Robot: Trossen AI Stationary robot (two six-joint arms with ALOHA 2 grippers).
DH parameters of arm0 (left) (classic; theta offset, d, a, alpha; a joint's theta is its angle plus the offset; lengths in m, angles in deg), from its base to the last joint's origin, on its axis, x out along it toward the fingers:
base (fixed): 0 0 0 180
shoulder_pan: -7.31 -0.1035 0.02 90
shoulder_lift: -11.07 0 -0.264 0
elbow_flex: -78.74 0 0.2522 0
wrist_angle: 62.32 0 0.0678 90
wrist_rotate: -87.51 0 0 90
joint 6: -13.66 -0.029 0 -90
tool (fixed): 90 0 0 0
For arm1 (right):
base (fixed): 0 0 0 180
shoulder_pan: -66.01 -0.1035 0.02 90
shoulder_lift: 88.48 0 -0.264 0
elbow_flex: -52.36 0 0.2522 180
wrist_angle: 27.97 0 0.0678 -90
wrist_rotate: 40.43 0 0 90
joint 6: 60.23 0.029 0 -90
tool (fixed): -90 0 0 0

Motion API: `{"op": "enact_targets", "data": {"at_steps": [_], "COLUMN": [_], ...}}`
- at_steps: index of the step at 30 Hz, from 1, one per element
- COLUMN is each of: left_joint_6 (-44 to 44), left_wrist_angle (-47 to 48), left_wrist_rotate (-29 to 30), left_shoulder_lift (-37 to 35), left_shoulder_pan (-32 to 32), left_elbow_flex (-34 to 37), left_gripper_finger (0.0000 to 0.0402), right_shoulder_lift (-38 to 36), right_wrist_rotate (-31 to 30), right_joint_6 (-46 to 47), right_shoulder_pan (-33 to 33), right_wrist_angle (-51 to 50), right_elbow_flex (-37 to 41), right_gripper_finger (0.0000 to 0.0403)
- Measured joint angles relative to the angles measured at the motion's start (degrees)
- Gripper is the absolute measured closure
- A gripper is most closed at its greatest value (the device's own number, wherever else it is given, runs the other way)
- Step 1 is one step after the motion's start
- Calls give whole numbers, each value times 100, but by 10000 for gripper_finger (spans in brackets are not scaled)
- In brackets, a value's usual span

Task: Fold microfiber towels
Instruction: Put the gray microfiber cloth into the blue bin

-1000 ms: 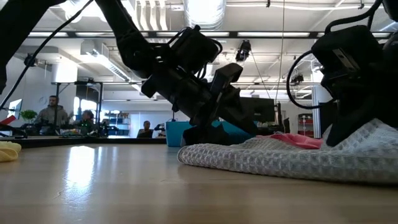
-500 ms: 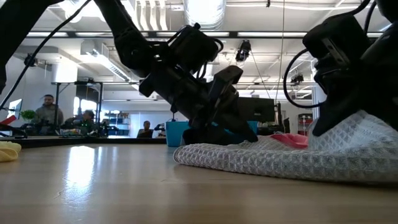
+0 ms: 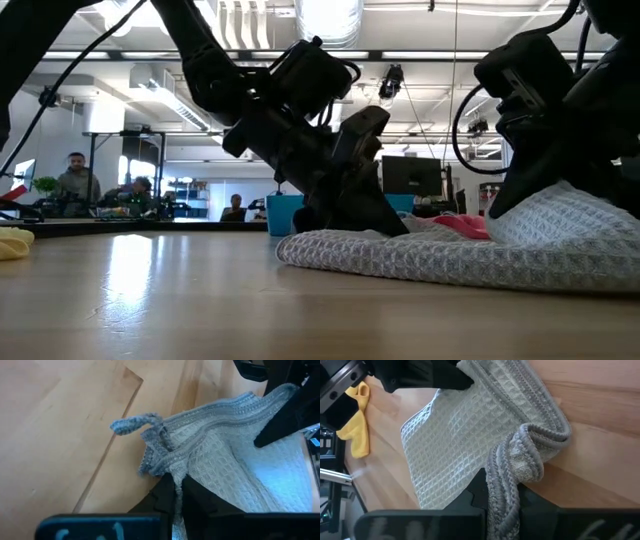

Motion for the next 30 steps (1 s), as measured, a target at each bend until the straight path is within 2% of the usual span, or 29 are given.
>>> {"op": "enact_targets", "data": {"at_steps": [9,21,30], "left_joint_6": [-22,-625,-1229], "left_wrist_angle": [101,728,1377], "left_wrist_rotate": [-240,-155,397], "left_shoulder_lift": [-196,-896,-1547], "left_shoulder_pan": [5,2,-16], "left_elbow_flex": [18,2,24], "left_gripper_finger": [400,401,401], "right_shoulder_lift": [0,0,0], "right_wrist_rotate": [2,-2,-66], "right_joint_6": [-512,-936,-1400], "right_shoulder_pan": [0,50,497], "right_wrist_angle": [-189,-2762,-4052], "right_elbow_flex": [-329,-1760,-2680], "right_gripper_finger": [390,390,390]}}
